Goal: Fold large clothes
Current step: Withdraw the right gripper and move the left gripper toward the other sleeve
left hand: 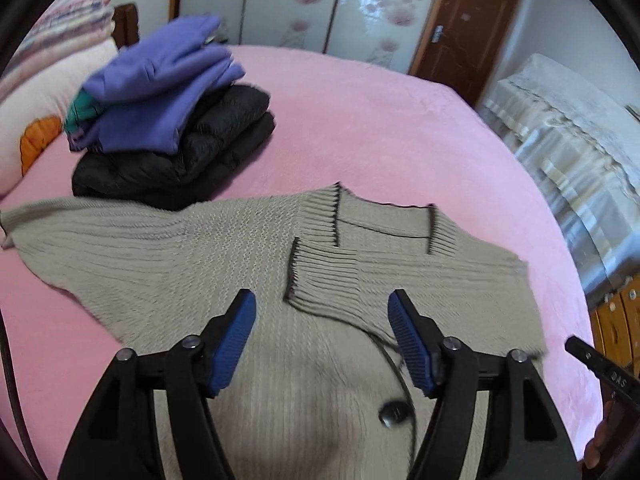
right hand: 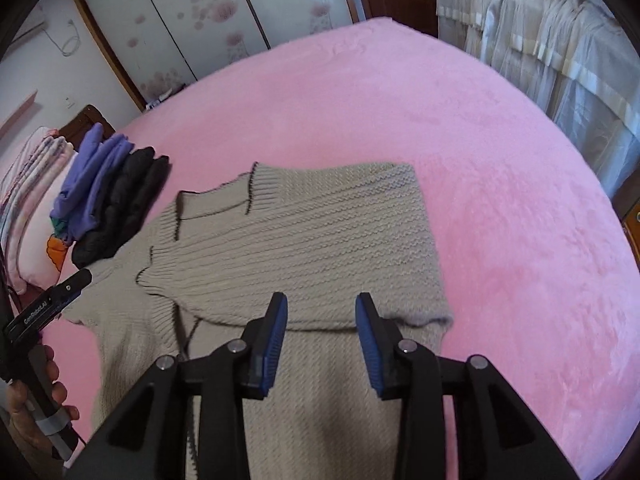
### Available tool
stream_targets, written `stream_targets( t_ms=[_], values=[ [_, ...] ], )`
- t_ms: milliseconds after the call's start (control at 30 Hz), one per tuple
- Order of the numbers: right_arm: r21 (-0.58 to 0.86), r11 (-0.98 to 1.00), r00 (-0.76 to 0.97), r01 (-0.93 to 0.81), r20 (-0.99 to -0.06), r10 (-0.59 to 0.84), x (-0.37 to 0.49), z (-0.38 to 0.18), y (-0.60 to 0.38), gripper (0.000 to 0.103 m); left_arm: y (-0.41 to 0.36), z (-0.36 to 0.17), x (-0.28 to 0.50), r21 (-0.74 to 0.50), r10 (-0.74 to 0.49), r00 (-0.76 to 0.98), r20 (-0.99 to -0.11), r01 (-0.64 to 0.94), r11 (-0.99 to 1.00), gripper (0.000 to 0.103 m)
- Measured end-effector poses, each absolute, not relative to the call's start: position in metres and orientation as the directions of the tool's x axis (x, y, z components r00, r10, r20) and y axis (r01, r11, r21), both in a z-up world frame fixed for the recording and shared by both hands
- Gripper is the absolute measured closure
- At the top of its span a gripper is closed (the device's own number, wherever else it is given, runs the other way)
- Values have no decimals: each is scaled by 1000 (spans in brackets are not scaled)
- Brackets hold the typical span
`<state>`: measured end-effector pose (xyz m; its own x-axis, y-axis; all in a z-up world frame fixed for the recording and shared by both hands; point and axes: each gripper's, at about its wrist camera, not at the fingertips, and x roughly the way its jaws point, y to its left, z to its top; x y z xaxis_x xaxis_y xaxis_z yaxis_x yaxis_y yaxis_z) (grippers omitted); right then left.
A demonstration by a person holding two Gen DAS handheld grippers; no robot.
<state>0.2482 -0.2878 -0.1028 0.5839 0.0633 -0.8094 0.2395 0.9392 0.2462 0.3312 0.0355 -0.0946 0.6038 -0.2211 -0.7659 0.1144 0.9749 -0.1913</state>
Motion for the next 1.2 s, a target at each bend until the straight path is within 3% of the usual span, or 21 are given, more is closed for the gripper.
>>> stream_targets(
  t_ms=[300, 433, 667, 1067, 1200],
  values=[
    [265, 955, 672, 135, -732, 108, 205, -54, -241, 68, 42, -34, 246, -174, -259, 635, -728, 194, 965, 28],
    [240, 969, 686, 57, -714, 136, 184, -39, -217, 68, 54, -27, 221, -187, -265, 622, -737, 189, 964, 20],
    [175, 982, 695, -66, -698, 171, 156, -31, -164, 68, 89, -26, 185, -148, -238, 631, -738, 193, 970, 17],
    [-28, 967, 675, -253, -721, 155, 158, -40, -44, 68, 244, -47, 198, -146, -161, 561, -812, 71, 987, 17],
    [-32, 966, 650, -256, -746, 147, 191, -49, -10, 68, 309, -54, 224, -107, -86, 547, -832, -6, 994, 17]
  ],
)
